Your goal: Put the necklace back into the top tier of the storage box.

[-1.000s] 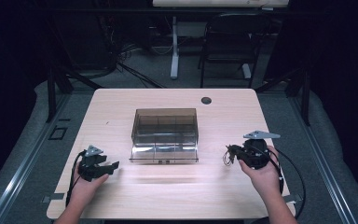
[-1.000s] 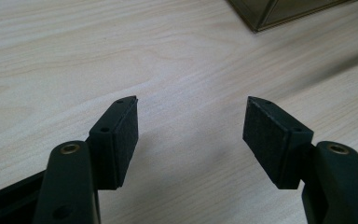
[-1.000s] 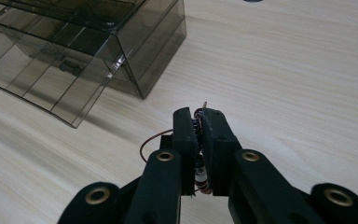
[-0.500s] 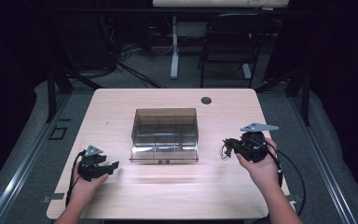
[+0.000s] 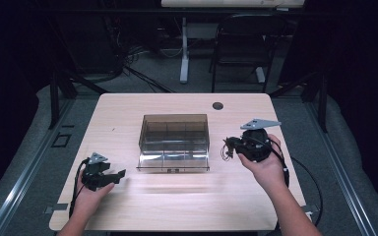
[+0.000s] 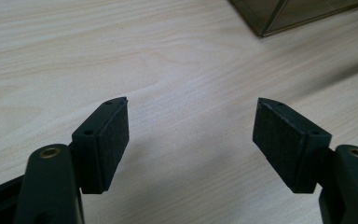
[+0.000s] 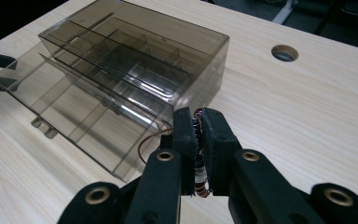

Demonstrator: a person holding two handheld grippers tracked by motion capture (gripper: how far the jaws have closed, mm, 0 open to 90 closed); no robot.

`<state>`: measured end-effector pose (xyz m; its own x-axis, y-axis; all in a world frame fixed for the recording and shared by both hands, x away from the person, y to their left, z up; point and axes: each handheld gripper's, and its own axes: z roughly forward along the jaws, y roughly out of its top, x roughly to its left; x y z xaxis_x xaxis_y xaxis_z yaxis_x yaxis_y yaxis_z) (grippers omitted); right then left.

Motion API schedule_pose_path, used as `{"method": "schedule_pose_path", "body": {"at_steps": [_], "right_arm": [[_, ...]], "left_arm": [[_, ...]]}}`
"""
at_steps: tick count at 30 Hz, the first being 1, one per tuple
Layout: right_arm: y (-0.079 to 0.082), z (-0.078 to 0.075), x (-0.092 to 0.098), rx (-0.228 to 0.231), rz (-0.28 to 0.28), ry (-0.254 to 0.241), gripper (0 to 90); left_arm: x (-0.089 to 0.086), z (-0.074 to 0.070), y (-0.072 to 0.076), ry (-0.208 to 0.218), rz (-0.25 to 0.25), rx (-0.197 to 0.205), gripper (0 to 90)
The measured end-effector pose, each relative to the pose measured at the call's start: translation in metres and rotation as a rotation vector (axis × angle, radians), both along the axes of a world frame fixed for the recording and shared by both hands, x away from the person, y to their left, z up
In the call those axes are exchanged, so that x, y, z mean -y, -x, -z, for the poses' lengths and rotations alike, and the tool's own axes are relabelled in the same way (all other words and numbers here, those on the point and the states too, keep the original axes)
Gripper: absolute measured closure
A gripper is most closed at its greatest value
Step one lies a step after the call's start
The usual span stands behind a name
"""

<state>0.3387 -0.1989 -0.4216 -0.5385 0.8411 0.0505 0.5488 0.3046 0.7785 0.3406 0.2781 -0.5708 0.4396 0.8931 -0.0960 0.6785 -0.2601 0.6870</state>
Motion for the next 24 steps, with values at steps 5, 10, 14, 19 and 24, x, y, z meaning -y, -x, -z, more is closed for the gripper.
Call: {"method": "schedule_pose_path", "body": {"at_steps": [5,10,14,19,24], "right_arm": [[-0.004,-0.009,-0.017,0.016,-0.036,0.013,84.9],[-0.007,-0.013,-0.03,0.023,-0.068,0.021,84.9],[-0.01,-0.015,-0.041,0.024,-0.091,0.019,85.0],[-0.013,-0.017,-0.054,0.03,-0.117,0.014,84.9],[-0.015,-0.018,-0.067,0.034,-0.14,0.013,84.9]], "left_arm": [[0.0,0.0,0.0,0.0,-0.005,-0.003,26.7],[0.0,0.0,0.0,-0.001,0.002,-0.01,26.1],[0.0,-0.001,0.0,0.002,0.009,-0.011,26.4],[0.0,-0.001,0.0,0.002,0.009,-0.005,26.9],[0.0,-0.001,0.0,-0.003,0.008,-0.017,28.9]]}}
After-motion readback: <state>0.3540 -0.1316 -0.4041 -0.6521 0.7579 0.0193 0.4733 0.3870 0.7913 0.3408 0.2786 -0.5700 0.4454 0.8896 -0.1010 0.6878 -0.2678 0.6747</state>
